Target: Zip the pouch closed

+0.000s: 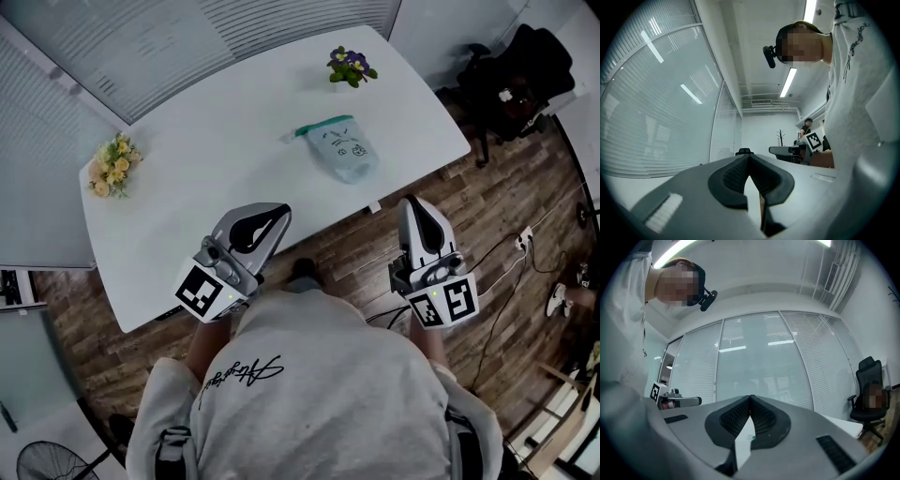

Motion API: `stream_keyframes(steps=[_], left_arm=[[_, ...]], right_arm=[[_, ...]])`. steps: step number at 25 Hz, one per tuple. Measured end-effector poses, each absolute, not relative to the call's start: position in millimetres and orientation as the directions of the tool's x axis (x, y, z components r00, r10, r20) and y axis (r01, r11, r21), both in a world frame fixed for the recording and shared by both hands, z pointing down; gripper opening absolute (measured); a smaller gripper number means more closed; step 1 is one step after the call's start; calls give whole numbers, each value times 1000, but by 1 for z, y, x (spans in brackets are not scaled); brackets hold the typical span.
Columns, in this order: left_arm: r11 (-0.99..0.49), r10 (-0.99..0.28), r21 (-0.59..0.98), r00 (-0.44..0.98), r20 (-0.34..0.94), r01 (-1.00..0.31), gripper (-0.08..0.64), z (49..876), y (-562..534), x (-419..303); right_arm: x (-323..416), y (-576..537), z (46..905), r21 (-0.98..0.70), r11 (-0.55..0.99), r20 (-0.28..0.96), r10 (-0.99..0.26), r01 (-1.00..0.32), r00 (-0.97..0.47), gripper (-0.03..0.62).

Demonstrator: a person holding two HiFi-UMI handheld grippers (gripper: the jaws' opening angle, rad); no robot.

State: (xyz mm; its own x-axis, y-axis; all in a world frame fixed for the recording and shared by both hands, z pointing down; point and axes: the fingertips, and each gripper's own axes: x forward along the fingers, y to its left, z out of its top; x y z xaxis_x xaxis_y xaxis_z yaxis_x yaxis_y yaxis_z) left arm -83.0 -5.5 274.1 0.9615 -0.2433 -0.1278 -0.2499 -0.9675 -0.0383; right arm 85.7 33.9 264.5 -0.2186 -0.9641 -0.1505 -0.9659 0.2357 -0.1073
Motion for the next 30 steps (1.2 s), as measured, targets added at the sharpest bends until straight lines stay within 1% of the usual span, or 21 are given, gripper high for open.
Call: stream_keyframes(steps=[16, 22, 30], left_arm=[[-981, -186, -39, 974, -128, -192, -2, 276, -76, -58], [-983, -177, -15, 975, -137, -181, -2, 279, -93, -50], [-982, -185, -21, 974, -128, -189, -2, 281, -101, -39]], right_arm=[[109, -28, 263, -108, 182, -152, -974, -977, -165, 1], [117, -41, 268, -115, 163, -145, -979, -980, -146, 2], [129, -52, 272, -119, 181, -136, -977, -976, -164, 0]])
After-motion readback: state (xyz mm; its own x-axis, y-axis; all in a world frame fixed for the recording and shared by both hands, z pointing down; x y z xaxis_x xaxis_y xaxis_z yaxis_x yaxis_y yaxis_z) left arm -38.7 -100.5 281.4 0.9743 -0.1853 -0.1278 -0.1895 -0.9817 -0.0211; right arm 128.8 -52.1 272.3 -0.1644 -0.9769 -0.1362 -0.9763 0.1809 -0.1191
